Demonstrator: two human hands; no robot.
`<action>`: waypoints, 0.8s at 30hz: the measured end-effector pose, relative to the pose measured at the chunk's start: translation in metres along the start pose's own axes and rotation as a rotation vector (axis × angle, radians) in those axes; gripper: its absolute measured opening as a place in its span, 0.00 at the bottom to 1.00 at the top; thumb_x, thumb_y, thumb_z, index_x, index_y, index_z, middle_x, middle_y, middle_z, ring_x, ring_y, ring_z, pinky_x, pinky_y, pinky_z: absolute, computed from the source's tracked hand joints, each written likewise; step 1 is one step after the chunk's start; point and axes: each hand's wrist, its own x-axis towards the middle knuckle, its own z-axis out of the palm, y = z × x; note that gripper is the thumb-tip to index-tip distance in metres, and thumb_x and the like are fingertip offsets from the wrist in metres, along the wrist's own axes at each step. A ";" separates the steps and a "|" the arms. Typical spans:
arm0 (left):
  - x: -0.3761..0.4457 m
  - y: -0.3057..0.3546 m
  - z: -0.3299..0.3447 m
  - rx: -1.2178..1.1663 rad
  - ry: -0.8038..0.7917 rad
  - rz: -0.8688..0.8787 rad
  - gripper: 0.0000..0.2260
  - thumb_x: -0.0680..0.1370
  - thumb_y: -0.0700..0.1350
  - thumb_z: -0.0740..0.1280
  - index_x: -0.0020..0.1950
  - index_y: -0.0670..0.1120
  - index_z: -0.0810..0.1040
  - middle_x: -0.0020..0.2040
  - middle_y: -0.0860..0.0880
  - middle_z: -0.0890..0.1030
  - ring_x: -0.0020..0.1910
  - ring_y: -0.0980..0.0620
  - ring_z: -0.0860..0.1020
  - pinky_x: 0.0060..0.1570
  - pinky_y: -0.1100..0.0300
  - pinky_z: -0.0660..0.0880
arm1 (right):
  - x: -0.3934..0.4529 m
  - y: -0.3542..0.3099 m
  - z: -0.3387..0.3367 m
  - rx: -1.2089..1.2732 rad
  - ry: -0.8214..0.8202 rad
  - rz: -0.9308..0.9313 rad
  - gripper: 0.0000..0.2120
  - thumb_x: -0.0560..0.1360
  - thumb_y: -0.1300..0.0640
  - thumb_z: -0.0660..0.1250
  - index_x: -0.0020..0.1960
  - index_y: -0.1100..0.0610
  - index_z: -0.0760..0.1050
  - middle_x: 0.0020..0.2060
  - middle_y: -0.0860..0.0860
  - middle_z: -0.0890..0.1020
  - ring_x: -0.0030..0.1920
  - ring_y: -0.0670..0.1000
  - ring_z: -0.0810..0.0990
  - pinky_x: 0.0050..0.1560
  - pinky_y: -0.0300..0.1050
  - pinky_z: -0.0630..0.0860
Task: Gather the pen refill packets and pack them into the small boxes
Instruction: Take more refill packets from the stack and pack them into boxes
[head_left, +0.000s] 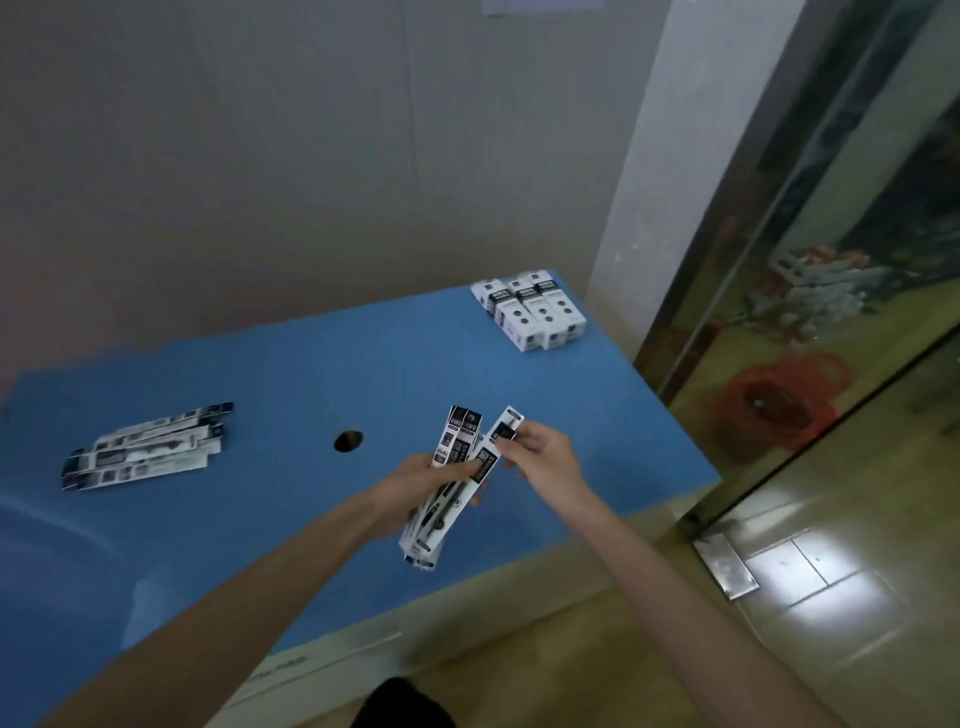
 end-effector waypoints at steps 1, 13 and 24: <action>0.006 0.003 0.009 0.009 -0.018 -0.004 0.15 0.81 0.50 0.70 0.62 0.42 0.81 0.54 0.42 0.87 0.46 0.51 0.85 0.46 0.60 0.79 | 0.002 0.003 -0.011 -0.007 0.014 0.011 0.04 0.80 0.63 0.69 0.52 0.59 0.83 0.40 0.48 0.86 0.34 0.41 0.81 0.35 0.32 0.73; 0.110 0.039 0.075 0.142 -0.126 -0.062 0.14 0.79 0.51 0.73 0.60 0.44 0.83 0.46 0.47 0.87 0.40 0.51 0.85 0.40 0.58 0.79 | 0.033 0.041 -0.129 -0.156 0.367 0.040 0.13 0.79 0.57 0.73 0.62 0.58 0.80 0.41 0.48 0.86 0.39 0.44 0.85 0.39 0.34 0.75; 0.219 0.082 0.133 0.033 -0.142 -0.066 0.11 0.79 0.53 0.72 0.50 0.45 0.82 0.41 0.47 0.85 0.37 0.51 0.82 0.39 0.59 0.78 | 0.142 0.001 -0.236 -0.717 0.227 -0.220 0.12 0.78 0.55 0.73 0.61 0.52 0.81 0.43 0.45 0.86 0.41 0.46 0.84 0.45 0.44 0.80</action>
